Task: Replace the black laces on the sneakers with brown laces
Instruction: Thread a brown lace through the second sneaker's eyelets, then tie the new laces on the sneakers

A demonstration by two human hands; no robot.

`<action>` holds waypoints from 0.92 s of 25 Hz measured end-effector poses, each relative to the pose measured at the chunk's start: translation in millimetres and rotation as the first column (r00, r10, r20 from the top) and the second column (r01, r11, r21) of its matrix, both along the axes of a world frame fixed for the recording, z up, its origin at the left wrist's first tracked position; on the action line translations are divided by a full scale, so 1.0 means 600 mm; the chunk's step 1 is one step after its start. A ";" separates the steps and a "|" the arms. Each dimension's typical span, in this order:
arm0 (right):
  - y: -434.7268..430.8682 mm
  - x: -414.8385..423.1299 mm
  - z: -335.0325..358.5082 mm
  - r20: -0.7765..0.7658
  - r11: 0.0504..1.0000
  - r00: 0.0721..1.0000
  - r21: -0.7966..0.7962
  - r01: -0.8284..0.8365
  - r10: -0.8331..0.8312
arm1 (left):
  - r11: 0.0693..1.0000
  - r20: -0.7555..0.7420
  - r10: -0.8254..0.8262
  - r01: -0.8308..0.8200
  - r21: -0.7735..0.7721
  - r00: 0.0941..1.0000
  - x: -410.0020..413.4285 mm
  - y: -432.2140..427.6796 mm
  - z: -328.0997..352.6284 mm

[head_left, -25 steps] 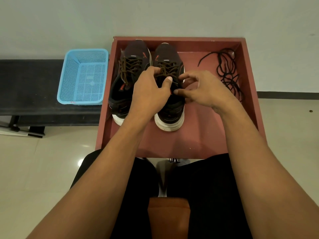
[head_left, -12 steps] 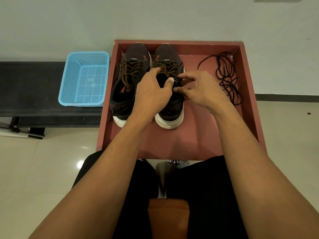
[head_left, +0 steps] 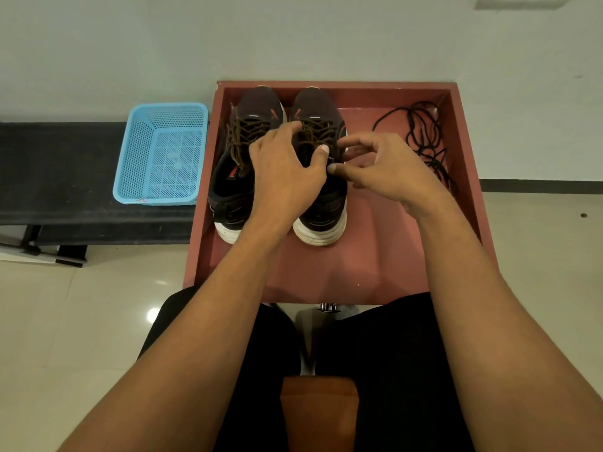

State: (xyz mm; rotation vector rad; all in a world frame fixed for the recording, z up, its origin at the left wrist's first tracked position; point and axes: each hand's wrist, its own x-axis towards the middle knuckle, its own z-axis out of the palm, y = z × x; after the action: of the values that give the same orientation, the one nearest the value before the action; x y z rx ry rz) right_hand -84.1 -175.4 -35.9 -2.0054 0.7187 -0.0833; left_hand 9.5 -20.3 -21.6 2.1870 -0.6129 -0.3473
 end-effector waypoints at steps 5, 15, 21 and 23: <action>-0.001 -0.018 0.042 0.259 0.989 0.955 0.009 0.148 -0.145 | 0.974 0.148 0.003 0.030 -0.223 0.989 -0.009 -0.003 0.020; -0.046 -0.044 0.049 0.481 0.906 0.777 0.105 0.410 -0.407 | 0.879 0.072 -0.055 0.082 -0.470 0.996 -0.022 -0.018 0.032; -0.104 -0.086 -0.006 0.196 0.802 0.845 -0.265 0.535 -0.498 | 0.840 0.078 -0.191 0.204 -0.503 0.978 -0.052 -0.037 0.030; -0.104 -0.081 -0.018 0.076 0.813 0.870 -0.325 0.483 -0.487 | 0.837 0.086 -0.234 0.246 -0.489 0.968 -0.062 -0.040 0.028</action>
State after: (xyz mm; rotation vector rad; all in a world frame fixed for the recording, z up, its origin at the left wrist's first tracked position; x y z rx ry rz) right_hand -132.9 -238.0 -46.9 -2.0874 1.2862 -0.5317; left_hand -27.5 -44.4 -4.9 1.6221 -0.8872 -0.2574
